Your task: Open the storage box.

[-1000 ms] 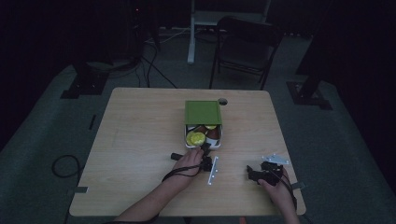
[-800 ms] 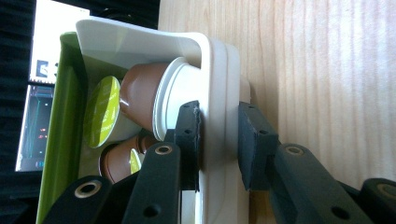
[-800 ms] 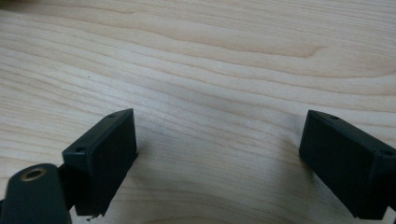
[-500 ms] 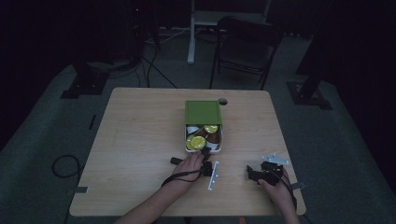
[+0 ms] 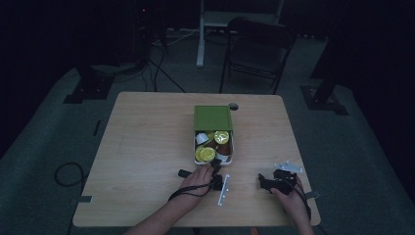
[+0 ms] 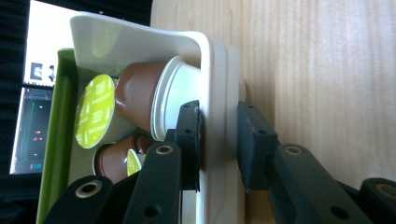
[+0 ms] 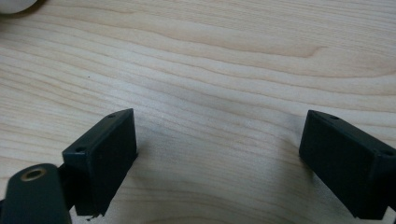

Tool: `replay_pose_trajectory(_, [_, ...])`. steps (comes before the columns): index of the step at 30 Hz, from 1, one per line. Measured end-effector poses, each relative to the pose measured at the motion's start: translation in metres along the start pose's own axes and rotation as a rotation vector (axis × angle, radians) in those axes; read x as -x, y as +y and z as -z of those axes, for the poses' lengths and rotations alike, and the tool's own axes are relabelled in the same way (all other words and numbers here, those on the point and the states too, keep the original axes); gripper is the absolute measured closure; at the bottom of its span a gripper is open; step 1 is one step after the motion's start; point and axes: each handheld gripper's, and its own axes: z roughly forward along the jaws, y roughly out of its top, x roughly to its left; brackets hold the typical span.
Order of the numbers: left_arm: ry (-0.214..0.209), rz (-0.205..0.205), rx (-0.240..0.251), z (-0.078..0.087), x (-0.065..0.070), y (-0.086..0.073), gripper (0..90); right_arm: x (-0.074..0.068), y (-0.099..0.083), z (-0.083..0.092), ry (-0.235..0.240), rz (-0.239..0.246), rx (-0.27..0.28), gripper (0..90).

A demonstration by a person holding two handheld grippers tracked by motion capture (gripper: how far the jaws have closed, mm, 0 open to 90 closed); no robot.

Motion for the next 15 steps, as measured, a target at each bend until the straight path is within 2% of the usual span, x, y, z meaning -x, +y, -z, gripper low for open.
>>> replay_pose_trajectory(5, [-0.006, -0.008, 0.001, 0.004, 0.004, 0.001, 73.5, 0.000, 0.000, 0.000, 0.000, 0.000, 0.000, 10.8])
replay_pose_trajectory(6, [-0.007, 0.002, 0.005, 0.005, 0.004, 0.001, 73.5, 0.000, 0.000, 0.000, 0.000, 0.000, 0.000, 10.8])
replay_pose_trajectory(8, [-0.008, -0.011, -0.002, 0.007, 0.004, 0.001, 73.5, 0.000, 0.000, 0.000, 0.000, 0.000, 0.000, 10.8])
replay_pose_trajectory(9, [-0.007, 0.001, 0.008, 0.007, 0.005, 0.001, 73.5, 0.000, 0.000, 0.000, 0.000, 0.000, 0.000, 10.8])
replay_pose_trajectory(15, [-0.007, 0.000, 0.006, 0.012, 0.008, 0.003, 73.5, 0.000, 0.000, 0.000, 0.000, 0.000, 0.000, 10.8])
